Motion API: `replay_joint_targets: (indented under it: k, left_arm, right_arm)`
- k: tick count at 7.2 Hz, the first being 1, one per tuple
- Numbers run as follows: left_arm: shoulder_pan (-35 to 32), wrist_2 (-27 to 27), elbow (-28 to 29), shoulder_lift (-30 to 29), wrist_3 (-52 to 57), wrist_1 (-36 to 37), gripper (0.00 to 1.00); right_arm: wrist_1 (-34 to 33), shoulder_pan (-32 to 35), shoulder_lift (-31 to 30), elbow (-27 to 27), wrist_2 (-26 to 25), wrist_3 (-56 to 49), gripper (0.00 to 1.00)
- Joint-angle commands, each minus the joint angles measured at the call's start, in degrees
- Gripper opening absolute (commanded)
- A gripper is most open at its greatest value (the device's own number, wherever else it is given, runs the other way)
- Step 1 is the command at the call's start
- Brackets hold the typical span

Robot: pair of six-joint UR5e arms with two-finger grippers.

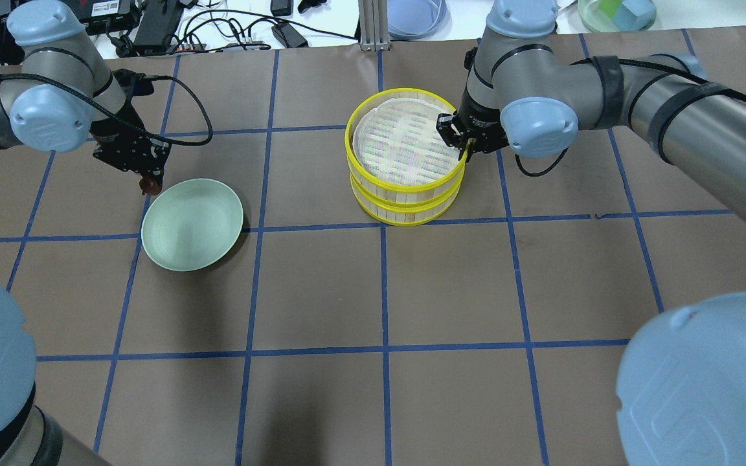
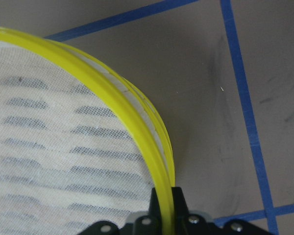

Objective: Stack buns with steamer

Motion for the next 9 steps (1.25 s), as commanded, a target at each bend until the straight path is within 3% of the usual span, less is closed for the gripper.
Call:
replay_joint_targets:
  k: [1, 2, 3, 4, 5, 7, 9]
  left_arm:
    - [-4.7, -4.9, 3.3, 3.8, -7.6, -1.9, 0.00]
    - [-6.4, -5.3, 4.6, 5.1, -9.7, -3.1, 0.00]
    - [-8.2, -6.6, 4.8, 6.6, -12.4, -3.1, 0.00]
    - [-10.1, -7.9, 5.0, 7.4, -15.4, -2.5, 0.00]
    - [-12.7, -9.3, 5.4, 7.2, -20.6, -0.7, 0.00]
    - [-17.9, -16.2, 4.8, 5.1, -31.4, 9.4, 0.00]
    - [-22.9, -17.5, 4.5, 2.0, -36.8, 14.6, 0.00]
  right_arm:
    - [0.3, 0.0, -0.1, 0.1, 0.1, 0.1, 0.43]
    - [0.3, 0.0, -0.2, 0.1, 0.2, 0.2, 0.53]
    - [-0.1, 0.0, -0.5, 0.0, 0.1, 0.1, 0.92]
    - [-0.2, 0.0, -1.0, 0.0, 0.0, -0.1, 0.99]
    - [0.8, -0.2, -3.4, -0.6, -0.7, -1.0, 1.00]
    - [12.6, -1.2, -12.0, -1.0, -5.1, -6.7, 1.00]
    - [19.1, -4.5, -18.6, -0.9, -5.2, -16.6, 1.00]
